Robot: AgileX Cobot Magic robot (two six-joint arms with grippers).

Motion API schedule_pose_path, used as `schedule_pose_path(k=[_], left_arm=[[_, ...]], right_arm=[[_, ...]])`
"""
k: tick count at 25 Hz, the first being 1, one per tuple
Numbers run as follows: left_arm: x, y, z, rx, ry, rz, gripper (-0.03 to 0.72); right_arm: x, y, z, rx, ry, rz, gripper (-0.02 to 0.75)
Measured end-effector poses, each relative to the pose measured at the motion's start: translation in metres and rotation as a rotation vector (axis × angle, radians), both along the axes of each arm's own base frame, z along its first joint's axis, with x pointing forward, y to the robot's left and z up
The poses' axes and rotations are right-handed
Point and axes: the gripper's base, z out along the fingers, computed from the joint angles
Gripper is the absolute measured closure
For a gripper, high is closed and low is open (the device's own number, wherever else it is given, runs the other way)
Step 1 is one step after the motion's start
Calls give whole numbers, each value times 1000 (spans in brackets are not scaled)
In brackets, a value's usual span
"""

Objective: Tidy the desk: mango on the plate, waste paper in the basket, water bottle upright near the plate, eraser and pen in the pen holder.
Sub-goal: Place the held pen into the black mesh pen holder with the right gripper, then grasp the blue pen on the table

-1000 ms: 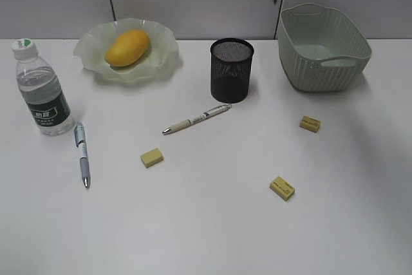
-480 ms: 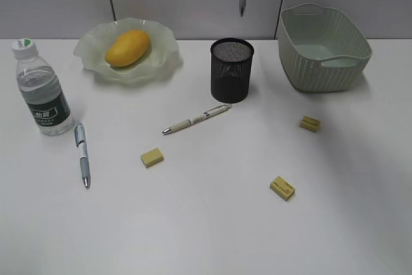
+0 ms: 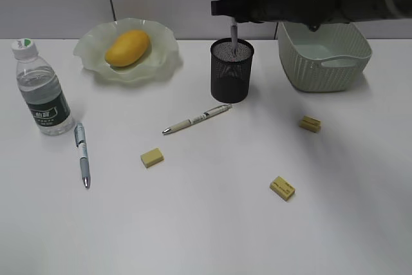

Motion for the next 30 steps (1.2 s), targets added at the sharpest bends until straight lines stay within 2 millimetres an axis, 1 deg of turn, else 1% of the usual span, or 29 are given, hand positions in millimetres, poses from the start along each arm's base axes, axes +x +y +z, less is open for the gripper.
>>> schedule_pose_path(k=[4, 6, 8, 9, 13, 15, 16, 19, 23, 25, 30], left_arm=[[0, 0, 0, 0, 0, 0, 260], [0, 0, 0, 0, 0, 0, 260], [0, 0, 0, 0, 0, 0, 260], [0, 0, 0, 0, 0, 0, 260], [0, 0, 0, 0, 0, 0, 260], [0, 0, 0, 0, 0, 0, 260], [0, 0, 0, 0, 0, 0, 260], [0, 0, 0, 0, 0, 0, 260], [0, 0, 0, 0, 0, 0, 260], [0, 0, 0, 0, 0, 0, 260], [0, 0, 0, 0, 0, 0, 260]], right_arm=[[3, 2, -20, -23, 38, 3, 598], [3, 2, -24, -30, 52, 4, 598], [3, 2, -25, -32, 58, 5, 569], [3, 2, -25, -32, 58, 5, 531], [3, 2, -25, -35, 56, 7, 318], [2, 2, -26, -39, 62, 9, 261], [2, 2, -25, -43, 71, 11, 247], [0, 2, -19, -74, 125, 31, 233], [-4, 3, 1, -154, 243, 76, 227], [-8, 3, 8, -203, 350, 97, 227], [-24, -3, 17, -339, 623, 145, 241]])
